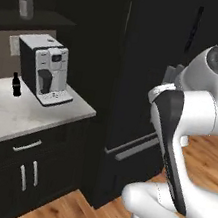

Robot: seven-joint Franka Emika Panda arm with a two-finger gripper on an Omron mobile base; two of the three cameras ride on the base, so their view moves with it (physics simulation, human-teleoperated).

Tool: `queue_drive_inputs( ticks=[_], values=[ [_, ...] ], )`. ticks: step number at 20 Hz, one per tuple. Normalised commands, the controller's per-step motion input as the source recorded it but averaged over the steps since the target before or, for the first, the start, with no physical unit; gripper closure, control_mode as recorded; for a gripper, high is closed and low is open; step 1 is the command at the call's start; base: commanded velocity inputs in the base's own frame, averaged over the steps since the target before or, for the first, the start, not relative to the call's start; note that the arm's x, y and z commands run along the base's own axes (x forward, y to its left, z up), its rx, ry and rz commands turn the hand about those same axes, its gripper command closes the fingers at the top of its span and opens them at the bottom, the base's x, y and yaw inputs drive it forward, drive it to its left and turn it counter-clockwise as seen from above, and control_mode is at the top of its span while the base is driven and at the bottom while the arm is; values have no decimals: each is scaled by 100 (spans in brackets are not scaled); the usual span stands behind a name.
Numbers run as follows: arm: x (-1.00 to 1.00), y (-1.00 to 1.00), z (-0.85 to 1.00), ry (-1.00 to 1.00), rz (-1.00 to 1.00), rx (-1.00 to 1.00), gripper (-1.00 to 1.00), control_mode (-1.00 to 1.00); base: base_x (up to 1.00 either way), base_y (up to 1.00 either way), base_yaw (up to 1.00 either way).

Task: Sort all alcoholic drinks to one cabinet, and non-alcoholic drinks to the other.

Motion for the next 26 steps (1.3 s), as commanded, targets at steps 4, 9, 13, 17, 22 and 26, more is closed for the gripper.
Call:
queue_drive_inputs(
  ticks=[4,9,13,17,22,26],
  values=[
    [0,0,0,0,0,0,100,100,0,-24,-55],
    [0,0,0,0,0,0,100,100,2,-30,-26],
    [0,0,0,0,0,0,100,100,36,-56,-11],
    [0,0,0,0,0,0,100,100,46,-73,-7],
    [0,0,0,0,0,0,100,100,51,-82,-3],
    [0,0,0,0,0,0,100,100,45,-88,0]
  ],
)
